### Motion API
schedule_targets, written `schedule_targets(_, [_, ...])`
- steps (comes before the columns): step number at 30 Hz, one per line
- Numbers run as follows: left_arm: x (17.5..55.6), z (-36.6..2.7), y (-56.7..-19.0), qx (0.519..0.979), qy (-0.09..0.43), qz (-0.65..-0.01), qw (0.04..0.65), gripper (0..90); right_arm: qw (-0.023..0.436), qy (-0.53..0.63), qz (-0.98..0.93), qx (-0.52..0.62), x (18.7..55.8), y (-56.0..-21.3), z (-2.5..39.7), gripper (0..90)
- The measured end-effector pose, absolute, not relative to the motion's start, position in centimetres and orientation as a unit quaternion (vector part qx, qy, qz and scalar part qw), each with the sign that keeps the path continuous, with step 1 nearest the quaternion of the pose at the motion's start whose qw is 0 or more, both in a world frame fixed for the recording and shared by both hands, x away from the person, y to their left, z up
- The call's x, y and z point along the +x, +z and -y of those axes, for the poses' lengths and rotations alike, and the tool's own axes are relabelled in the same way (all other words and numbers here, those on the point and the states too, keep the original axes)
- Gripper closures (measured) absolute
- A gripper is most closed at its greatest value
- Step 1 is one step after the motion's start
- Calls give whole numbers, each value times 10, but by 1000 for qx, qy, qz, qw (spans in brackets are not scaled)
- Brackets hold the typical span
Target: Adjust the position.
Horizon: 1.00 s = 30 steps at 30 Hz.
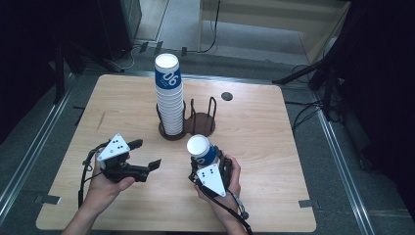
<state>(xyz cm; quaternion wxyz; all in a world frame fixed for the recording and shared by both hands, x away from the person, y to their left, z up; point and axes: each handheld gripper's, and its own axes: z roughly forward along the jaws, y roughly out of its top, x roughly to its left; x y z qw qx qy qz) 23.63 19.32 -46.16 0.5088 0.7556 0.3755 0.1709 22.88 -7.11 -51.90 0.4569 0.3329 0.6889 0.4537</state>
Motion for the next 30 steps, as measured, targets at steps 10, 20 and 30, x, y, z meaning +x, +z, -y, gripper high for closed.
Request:
schedule_targets(10, [230, -176, -462, 776, 162, -346, 502, 137, 472, 434, -716, 276, 218, -529, 50, 231])
schedule_targets(20, [227, -165, -462, 791, 142, -328, 497, 141, 474, 422, -735, 241, 211, -537, 34, 230])
schedule_targets(30, [226, -157, -467, 813, 124, -309, 478, 163, 489, 404, -750, 189, 203, -546, 21, 229])
